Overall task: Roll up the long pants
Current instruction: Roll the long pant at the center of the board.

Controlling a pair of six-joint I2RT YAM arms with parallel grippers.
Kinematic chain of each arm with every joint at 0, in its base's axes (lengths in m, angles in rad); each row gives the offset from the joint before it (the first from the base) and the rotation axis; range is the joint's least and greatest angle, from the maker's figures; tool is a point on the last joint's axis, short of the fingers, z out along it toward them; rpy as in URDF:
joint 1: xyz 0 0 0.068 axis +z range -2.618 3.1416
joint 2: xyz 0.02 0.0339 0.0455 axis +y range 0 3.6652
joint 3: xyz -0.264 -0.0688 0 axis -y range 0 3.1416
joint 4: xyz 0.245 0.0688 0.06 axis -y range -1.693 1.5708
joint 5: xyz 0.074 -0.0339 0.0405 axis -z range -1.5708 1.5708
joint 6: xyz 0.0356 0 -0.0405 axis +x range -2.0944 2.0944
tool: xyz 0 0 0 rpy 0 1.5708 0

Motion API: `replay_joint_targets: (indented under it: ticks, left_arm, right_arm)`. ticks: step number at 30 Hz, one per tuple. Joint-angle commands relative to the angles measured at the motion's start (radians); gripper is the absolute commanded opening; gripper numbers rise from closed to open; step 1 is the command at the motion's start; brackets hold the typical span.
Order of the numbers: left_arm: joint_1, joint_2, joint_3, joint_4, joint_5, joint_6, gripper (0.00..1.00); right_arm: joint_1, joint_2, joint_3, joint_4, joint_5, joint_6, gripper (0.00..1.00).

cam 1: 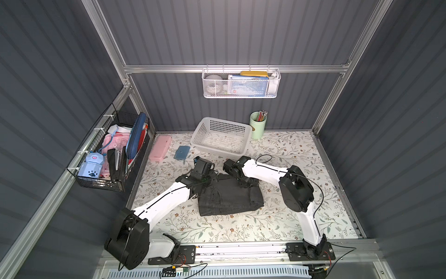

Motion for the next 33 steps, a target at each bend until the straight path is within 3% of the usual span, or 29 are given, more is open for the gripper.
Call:
replay_joint_targets:
  ticks: [1,6,9,13,17,19,23,29,33]
  left_arm:
    - [-0.125,-0.136,-0.061,-0.053,-0.126,0.269,0.49]
    - [-0.335,-0.311,-0.201,0.026,-0.216,0.508,0.51]
    - [-0.412,-0.351,-0.264,0.088,-0.206,0.682,0.51]
    - [-0.458,-0.243,-0.266,0.201,-0.107,0.899,0.56]
    - [-0.49,-0.079,-0.187,0.264,-0.123,0.968,0.6]
    - [-0.492,-0.024,-0.153,0.304,-0.109,0.917,0.61]
    - [-0.496,0.021,-0.114,0.359,-0.159,0.667,0.66]
    - [-0.5,-0.039,-0.149,0.299,-0.364,0.213,0.68]
    - [-0.5,-0.05,-0.152,0.201,-0.385,0.013,0.7]
  right_arm:
    - [0.013,0.084,0.065,-0.01,-0.072,0.078,0.34]
    - [0.016,0.12,0.144,-0.027,-0.14,0.091,0.34]
    - [0.019,0.162,0.191,-0.067,-0.162,0.111,0.36]
    - [0.013,0.202,0.201,-0.089,-0.245,0.178,0.35]
    - [0.004,0.191,0.169,-0.067,-0.302,0.237,0.34]
    - [-0.01,0.183,0.158,-0.065,-0.34,0.276,0.34]
    - [-0.043,0.148,0.099,0.01,-0.443,0.365,0.33]
    - [-0.06,0.163,0.125,0.031,-0.558,0.451,0.32]
    - [-0.066,0.166,0.15,0.045,-0.604,0.498,0.32]
